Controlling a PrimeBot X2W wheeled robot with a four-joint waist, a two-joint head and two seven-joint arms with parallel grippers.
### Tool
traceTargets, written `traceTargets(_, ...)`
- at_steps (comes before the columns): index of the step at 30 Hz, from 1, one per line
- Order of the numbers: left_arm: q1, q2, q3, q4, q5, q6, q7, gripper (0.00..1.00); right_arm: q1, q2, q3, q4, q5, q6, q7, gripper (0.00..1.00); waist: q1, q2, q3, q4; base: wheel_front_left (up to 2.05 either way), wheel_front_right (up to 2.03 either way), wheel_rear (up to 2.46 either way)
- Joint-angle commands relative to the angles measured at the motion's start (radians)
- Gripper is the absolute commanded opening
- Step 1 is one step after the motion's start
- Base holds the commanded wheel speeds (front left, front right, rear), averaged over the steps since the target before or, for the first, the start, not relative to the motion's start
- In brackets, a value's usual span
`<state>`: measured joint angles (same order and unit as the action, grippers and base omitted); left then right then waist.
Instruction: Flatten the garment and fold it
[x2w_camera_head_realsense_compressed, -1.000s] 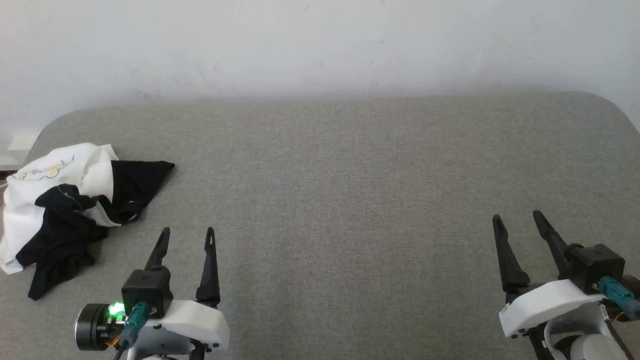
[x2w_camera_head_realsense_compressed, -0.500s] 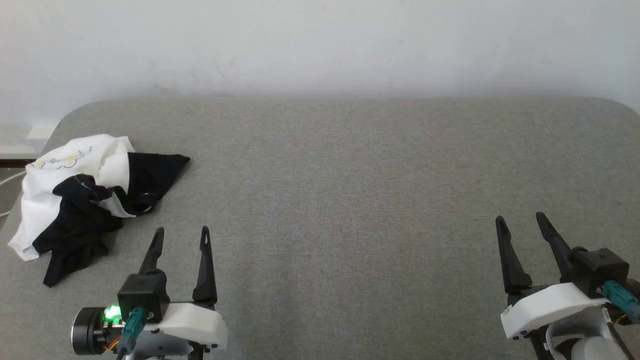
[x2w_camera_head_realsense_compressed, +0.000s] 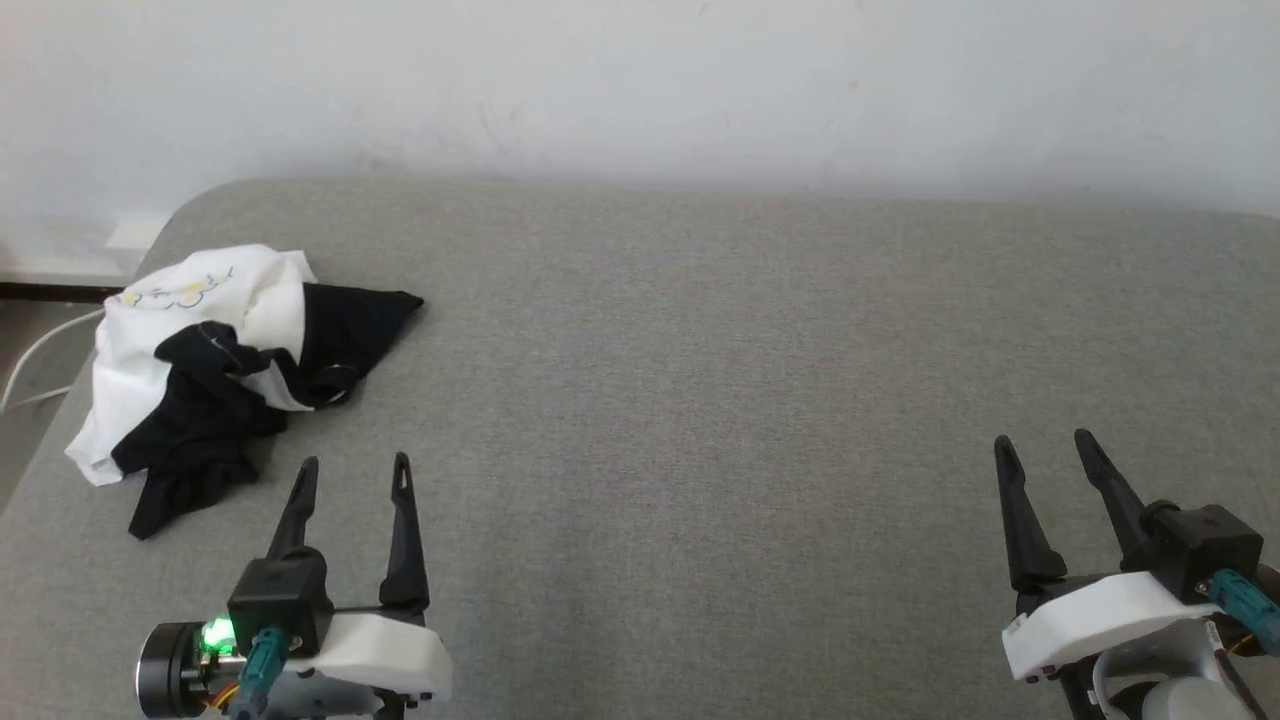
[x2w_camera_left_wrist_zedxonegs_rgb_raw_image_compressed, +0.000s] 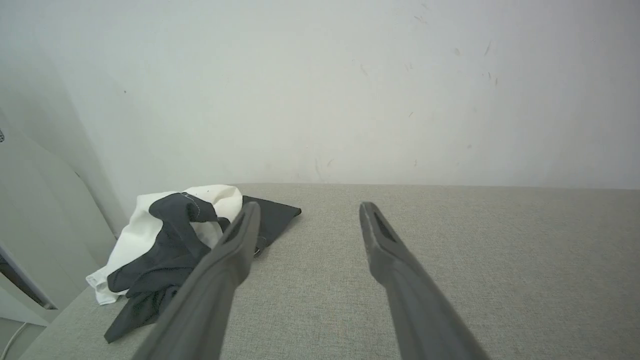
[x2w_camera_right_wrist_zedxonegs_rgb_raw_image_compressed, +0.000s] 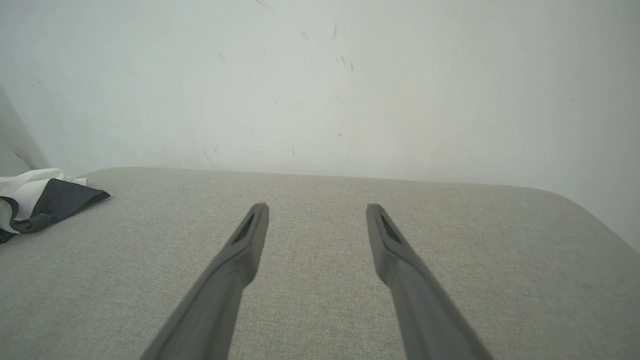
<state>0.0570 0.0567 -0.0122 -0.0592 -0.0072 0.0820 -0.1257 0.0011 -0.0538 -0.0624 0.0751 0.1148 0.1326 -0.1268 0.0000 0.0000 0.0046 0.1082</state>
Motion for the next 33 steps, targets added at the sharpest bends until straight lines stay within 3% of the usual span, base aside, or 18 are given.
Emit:
traceTargets(1, 0.012, 0.002, -0.001, -0.008, -0.006, 0.012, -0.014, 1.00, 0.009, 0.002, -0.002, 0.005, 0.006, -0.001, -0.013, 1.00, 0.0000, 0.0000, 0.001, 0.017, 0.00, 0.00, 0.00)
traceTargets(33, 0.064, -0.003, 0.013, -0.004, -0.026, 0.044, -0.079, 1.00, 0.033, 0.003, 0.038, 0.077, 0.034, -0.001, -0.078, 1.00, 0.0000, 0.0000, -0.034, 0.249, 0.00, 0.00, 0.00)
